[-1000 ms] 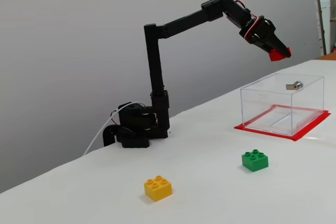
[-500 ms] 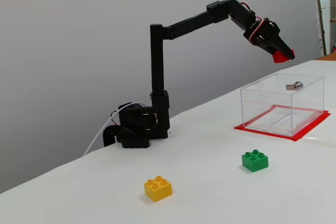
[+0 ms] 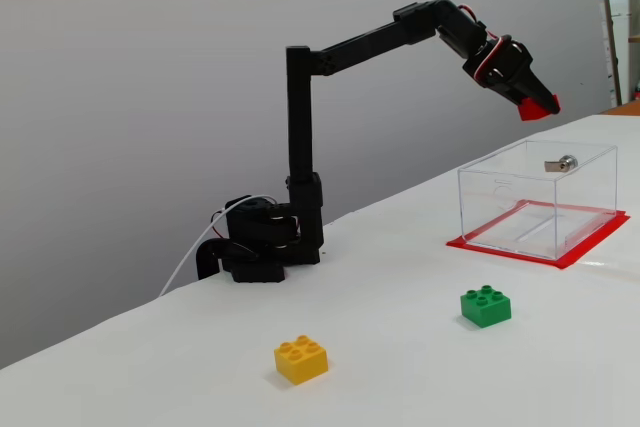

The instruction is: Pick the red lego brick and place it into the transparent box

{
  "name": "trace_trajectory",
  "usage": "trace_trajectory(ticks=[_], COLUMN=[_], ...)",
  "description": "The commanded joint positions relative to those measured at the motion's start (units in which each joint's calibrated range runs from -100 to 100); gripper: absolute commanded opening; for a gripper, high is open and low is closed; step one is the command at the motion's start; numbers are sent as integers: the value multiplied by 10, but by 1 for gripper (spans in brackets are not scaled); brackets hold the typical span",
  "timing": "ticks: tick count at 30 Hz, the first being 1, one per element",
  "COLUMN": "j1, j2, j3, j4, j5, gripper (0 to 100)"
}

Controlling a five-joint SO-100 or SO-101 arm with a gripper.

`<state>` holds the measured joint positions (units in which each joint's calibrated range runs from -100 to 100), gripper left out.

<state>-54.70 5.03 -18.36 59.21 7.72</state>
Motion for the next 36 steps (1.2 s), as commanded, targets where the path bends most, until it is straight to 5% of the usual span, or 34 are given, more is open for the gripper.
trace_trajectory(ticks=[1,23,30,36], j1=[-4,-6,5,38], j2=[-3,-9,-15,-65], j3=[-6,-5,-10,-4], j4=[-6,2,35,73], j5=[-2,0,0,-1], gripper=[19,24,4,2])
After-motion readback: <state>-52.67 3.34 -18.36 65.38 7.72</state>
